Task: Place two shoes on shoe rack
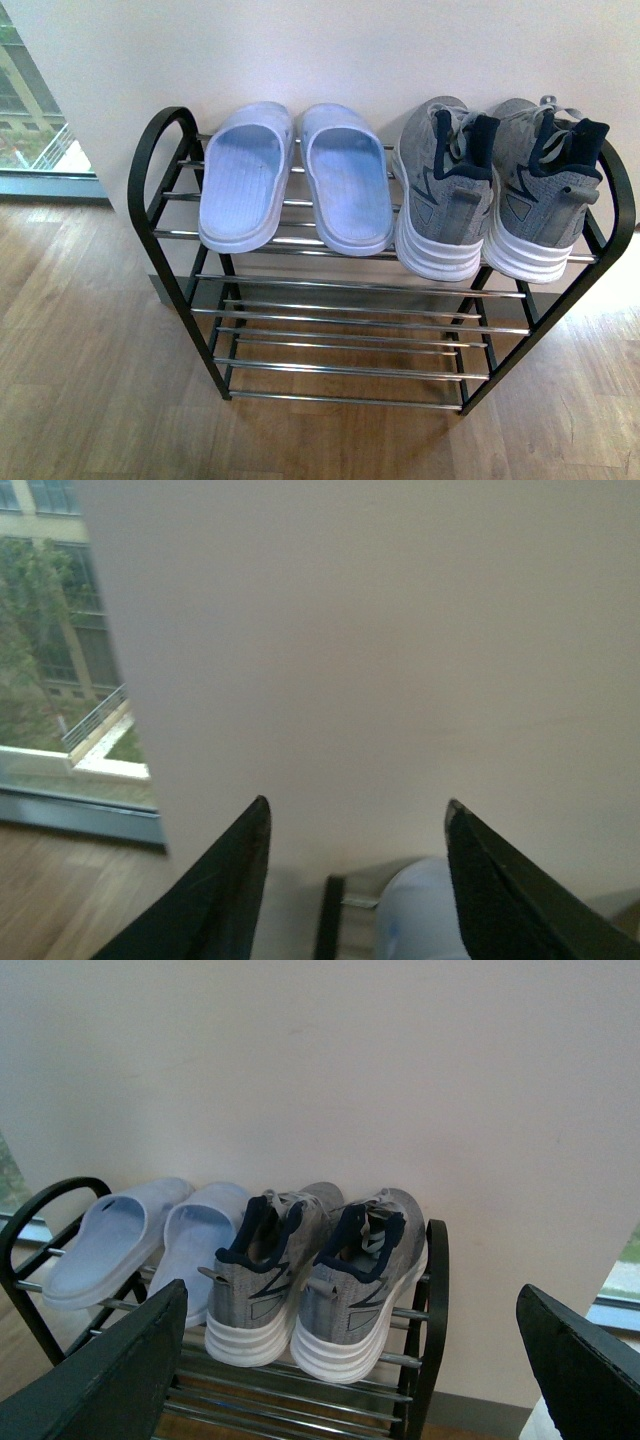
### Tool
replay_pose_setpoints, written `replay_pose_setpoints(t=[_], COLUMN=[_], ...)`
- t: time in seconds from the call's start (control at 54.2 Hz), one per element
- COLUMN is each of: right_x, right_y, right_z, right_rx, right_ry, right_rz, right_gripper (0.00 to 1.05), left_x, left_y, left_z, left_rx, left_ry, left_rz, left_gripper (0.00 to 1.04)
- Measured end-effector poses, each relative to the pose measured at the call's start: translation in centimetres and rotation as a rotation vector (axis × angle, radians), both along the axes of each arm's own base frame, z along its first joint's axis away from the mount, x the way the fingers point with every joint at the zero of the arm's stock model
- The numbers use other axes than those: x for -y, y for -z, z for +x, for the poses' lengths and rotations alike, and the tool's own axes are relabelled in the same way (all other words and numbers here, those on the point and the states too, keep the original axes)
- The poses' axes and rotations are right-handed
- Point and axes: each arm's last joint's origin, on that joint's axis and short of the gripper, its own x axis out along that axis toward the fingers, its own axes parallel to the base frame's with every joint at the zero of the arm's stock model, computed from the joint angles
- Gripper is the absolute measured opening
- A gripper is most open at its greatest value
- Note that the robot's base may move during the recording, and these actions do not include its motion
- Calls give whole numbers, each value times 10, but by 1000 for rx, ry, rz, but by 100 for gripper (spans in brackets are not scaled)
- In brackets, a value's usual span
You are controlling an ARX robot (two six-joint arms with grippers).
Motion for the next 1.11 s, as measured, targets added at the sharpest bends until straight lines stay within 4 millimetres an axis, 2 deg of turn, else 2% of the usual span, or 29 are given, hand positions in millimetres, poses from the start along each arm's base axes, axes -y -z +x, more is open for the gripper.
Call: replay_pose_setpoints(t=[0.092,0.314,0.757,0.923,1.108], right_x=[0,0,0,0,0], right_y=[0,0,0,0,0], right_z=[0,0,0,0,0], right_rx=[0,0,0,0,0], right_ry=[0,0,0,0,0], right_rz=[0,0,0,0,0], right_gripper=[95,95,95,95,95], left_x=[-15,-39,-71,-79,-87], left_y=[11,19,33,46,43], left_z=[-19,-59,-121,-138,-150], left_rx=[-14,-8,-15,-23,-13], left_ry=[1,18,10,35,8], left_rz=[23,39,43,44,44], left_gripper=[35,1,1,1,1])
